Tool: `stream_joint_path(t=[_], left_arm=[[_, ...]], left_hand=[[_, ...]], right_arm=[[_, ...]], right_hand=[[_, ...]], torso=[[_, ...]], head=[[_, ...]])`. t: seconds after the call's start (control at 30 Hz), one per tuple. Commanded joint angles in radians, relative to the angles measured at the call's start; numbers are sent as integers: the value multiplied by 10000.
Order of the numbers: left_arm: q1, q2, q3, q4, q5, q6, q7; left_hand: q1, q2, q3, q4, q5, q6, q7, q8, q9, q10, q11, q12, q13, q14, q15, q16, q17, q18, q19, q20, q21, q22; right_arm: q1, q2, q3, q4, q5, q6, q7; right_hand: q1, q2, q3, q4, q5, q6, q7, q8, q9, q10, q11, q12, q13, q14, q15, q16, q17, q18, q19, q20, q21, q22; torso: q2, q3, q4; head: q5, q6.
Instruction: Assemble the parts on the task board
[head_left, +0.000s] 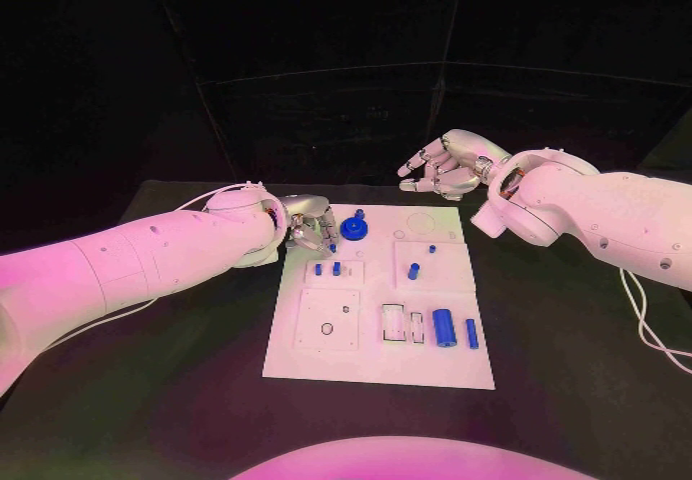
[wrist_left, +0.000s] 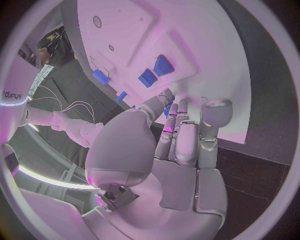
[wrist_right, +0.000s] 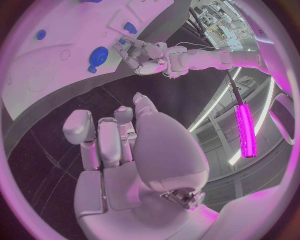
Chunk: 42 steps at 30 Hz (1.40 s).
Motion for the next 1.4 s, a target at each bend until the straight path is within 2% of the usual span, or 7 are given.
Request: stream_joint_path(t=[0.03, 0.2, 0.37, 0.63, 0.87, 1.07, 1.4], left_arm=[[11, -22, 3, 1, 25, -16, -21], [10, -98, 5, 39, 26, -69, 0], [18, -406, 22, 235, 302, -157, 57], [75, -1041, 61, 558, 1240, -610, 331], [91, -1597, 65, 958, 5498, -2333, 2680], [73, -1928, 43, 1569, 9707, -2747, 4552], [35, -2345, 21, 2271, 12189, -2301, 5748]], left_hand=[[-32, -98, 13, -72, -23, -77, 13, -43, -8, -65, 4, -57, 10, 87, 56, -11, -9, -164, -1, 71, 41, 5], [-50, -146, -1, -96, -24, -180, 20, -118, -4, -167, 29, -141, 5, 75, 74, -19, -61, -156, -18, 91, 22, -8], [-200, -348, -302, -84, -30, -325, 76, -189, 11, -697, 124, -364, 5, 41, 157, -48, -188, -112, -120, 156, -207, -250], [-210, -396, -769, -42, 28, -466, 109, -184, 22, -997, 157, -339, 33, 23, 177, -49, -270, -83, -161, 200, -298, -326], [-314, 204, -626, 230, 74, 291, 73, 210, 103, -130, 36, 210, 118, -32, 112, -98, -462, 28, -316, 177, -720, -776], [-496, 348, -603, 420, 68, 263, 100, 183, 35, -226, 69, 215, 30, -755, 141, -1103, -2466, 344, -1182, 201, -2596, -2705], [-655, 503, -689, 605, 70, 281, 96, 211, 32, -213, 70, 365, 38, -1590, 164, -2176, -4383, 358, -1597, 249, -3171, -3036]], right_arm=[[19, -2, 6, -8, -11, 33, 83], [19, -5, 5, -53, -11, 26, 37], [18, -20, 5, -153, -109, 55, -67], [10, -70, 3, -272, -720, 113, -173], [-117, -268, 0, -105, -2771, -41, -436], [-453, -541, -4, 376, -5121, -115, -993], [-1049, -680, -10, 675, -7530, 163, -1721]], right_hand=[[39, 47, 41, -45, 45, 16, -5, 56, -10, 11, -11, -42, -10, 153, -90, -21, -9, 152, -42, -21, -55, -9], [61, 32, 66, -41, 49, -48, 4, 34, -27, -721, -1, -1295, -1153, 49, -85, -346, -365, 229, -297, -21, -327, -397], [221, -15, 303, 184, 62, -174, 106, 36, -35, -1789, 120, -4038, -3507, -793, 21, -2952, -3059, 638, -1740, 69, -2092, -2643], [519, -258, 568, 255, -39, 63, 161, 181, -9, -1513, 220, -5866, -5510, -474, 62, -3378, -3302, 644, -1415, 104, -2396, -2858], [1280, -270, 1266, -136, -614, 577, 82, 235, -11, -1176, 157, -6634, -6444, -125, 0, -2911, -2732, 499, -778, 9, -1868, -2139], [1281, -455, 1636, -176, -841, 734, 37, 134, -54, -1088, 174, -7181, -7026, -22, 0, -2747, -2575, 398, -465, 15, -1480, -1625], [1070, -774, 1838, -94, -1291, 606, 5, -168, -103, -1473, 280, -7819, -7707, 8, 79, -2611, -2450, 380, -421, 79, -1384, -1497]], torso=[[-2, 0, 3], [0, -2, -1], [-1, -8, 8], [-19, -5, 32], [-33, -1, 11], [-9, -21, -25], [-20, -8, 2]], head=[[11, -6], [7, -1], [-9, -1], [-38, 27], [-240, 237], [-575, 401], [-835, 503]])
